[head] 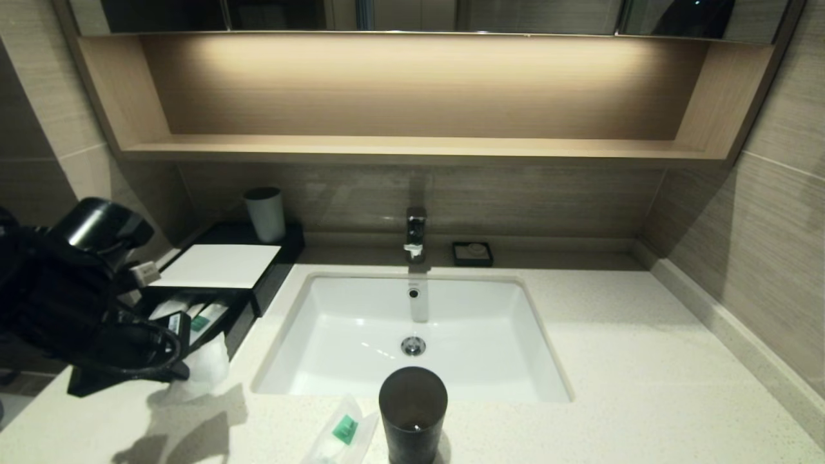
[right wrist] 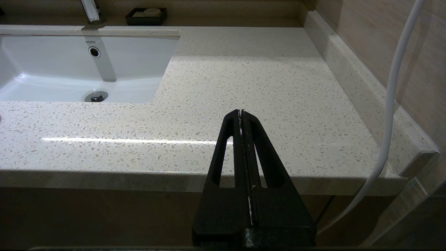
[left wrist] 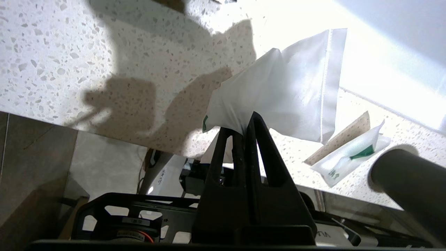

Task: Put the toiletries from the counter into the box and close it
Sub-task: Pick up the bathroom toiletry, then place the bathroom toiletry into the drawer

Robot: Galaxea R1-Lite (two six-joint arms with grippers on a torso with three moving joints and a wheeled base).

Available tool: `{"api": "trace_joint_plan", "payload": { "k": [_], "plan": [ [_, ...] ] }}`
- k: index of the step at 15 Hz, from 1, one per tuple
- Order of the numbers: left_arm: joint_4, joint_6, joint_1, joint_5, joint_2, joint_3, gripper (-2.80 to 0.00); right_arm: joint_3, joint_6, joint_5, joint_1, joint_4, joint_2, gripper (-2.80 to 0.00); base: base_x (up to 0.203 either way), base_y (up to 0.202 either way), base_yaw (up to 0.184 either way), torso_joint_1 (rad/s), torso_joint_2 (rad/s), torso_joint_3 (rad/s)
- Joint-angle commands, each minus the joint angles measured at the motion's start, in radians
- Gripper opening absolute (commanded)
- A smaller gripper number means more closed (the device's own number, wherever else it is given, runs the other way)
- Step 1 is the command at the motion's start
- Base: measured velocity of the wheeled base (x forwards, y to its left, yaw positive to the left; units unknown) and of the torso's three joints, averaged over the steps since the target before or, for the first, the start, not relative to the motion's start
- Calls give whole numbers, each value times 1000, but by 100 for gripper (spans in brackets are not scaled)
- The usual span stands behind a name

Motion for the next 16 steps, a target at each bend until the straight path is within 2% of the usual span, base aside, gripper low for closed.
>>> {"api": "trace_joint_plan", "payload": {
  "k": [1, 3, 7, 10, 16],
  "plan": [
    [0, -16, 7, -1, 46, -47, -280, 2, 0, 0, 0, -1, 0, -280, 0, 0, 0, 0, 0, 0],
    [0, -45, 16, -1, 107, -103, -280, 2, 0, 0, 0, -1, 0, -280, 0, 0, 0, 0, 0, 0],
    [13, -159, 19, 4, 233, -254, -280, 2, 0, 0, 0, -1, 0, -280, 0, 0, 0, 0, 0, 0],
    [22, -231, 41, 11, 300, -315, -280, 2, 0, 0, 0, -1, 0, -280, 0, 0, 0, 0, 0, 0],
    [18, -276, 102, 43, 327, -361, -280, 2, 0, 0, 0, -1, 0, -280, 0, 0, 0, 0, 0, 0]
  ]
}}
